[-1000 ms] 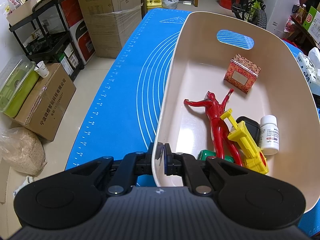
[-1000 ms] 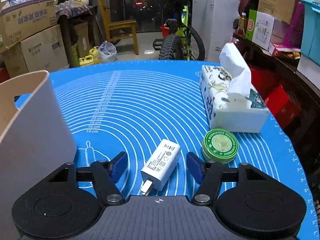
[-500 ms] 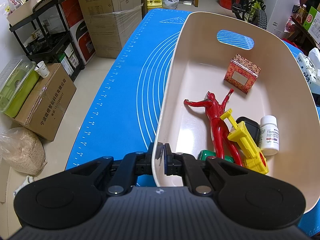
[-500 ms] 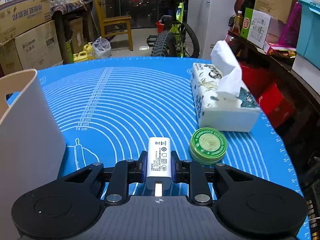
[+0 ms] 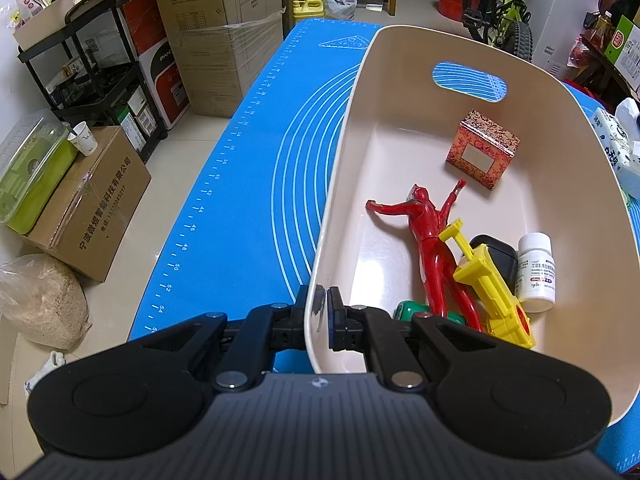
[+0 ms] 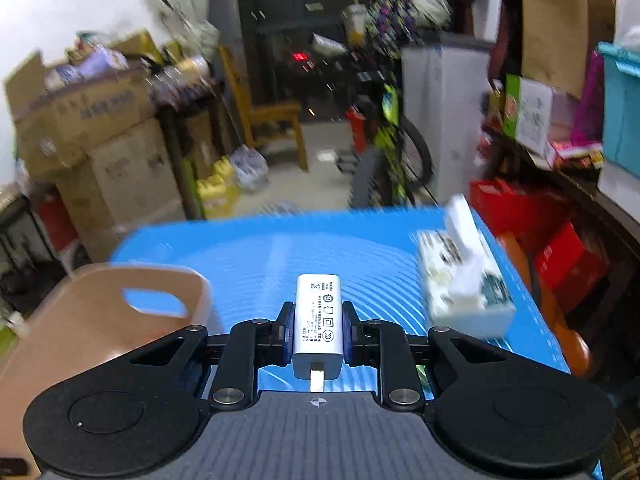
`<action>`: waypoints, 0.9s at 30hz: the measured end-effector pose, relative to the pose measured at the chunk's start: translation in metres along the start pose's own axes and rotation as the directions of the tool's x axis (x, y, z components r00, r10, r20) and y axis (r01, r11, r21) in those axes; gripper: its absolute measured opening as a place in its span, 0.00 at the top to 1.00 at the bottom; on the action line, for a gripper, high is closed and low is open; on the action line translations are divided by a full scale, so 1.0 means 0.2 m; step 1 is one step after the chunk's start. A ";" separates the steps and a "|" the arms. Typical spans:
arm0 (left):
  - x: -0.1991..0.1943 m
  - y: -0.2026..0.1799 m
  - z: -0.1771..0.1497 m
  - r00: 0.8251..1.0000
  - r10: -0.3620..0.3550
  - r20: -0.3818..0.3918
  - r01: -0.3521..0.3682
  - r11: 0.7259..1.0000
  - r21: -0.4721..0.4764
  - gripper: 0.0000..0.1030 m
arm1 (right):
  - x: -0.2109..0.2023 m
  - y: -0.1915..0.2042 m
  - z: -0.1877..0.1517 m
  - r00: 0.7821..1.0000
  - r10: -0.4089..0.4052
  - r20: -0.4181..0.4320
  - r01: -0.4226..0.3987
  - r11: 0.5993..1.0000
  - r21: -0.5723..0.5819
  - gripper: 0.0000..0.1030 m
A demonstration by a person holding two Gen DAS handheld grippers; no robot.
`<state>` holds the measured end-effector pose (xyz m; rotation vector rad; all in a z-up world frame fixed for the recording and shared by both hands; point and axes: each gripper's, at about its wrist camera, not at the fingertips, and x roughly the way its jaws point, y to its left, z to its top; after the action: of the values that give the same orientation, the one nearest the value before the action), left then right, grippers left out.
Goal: Organize rigid objects
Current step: 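Carry the white charger into the bin with the right tool and release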
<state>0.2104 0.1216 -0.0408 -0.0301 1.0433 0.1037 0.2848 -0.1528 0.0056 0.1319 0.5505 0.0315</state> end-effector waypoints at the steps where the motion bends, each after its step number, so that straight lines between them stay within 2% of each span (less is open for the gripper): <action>1: 0.00 0.00 0.00 1.000 0.000 0.000 0.000 1.000 0.000 0.91 | -0.03 0.03 0.01 1.000 0.018 0.015 -0.018 1.000 -0.006 0.69; 5: 0.00 0.00 0.00 1.000 0.001 -0.001 -0.001 1.000 0.000 0.91 | -0.11 0.16 0.04 0.994 0.094 0.050 -0.091 0.994 -0.060 0.69; 9: 0.00 0.00 0.00 1.000 0.000 0.000 0.000 1.000 0.000 0.91 | -0.14 0.30 0.02 0.986 0.167 0.020 -0.163 0.979 -0.119 0.69; 17: 0.00 0.00 0.00 1.000 0.000 0.000 0.000 1.000 0.000 0.91 | -0.11 0.58 -0.14 0.959 0.252 -0.128 -0.277 0.927 -0.252 0.69; 27: 0.00 0.00 0.00 1.000 0.001 0.001 -0.001 1.000 0.001 0.91 | -0.01 0.76 -0.35 0.908 0.224 -0.353 -0.353 0.863 -0.360 0.69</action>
<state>0.2110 0.1224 -0.0407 -0.0288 1.0428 0.1044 0.2476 0.0057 -0.0333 -0.2160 0.8135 0.4737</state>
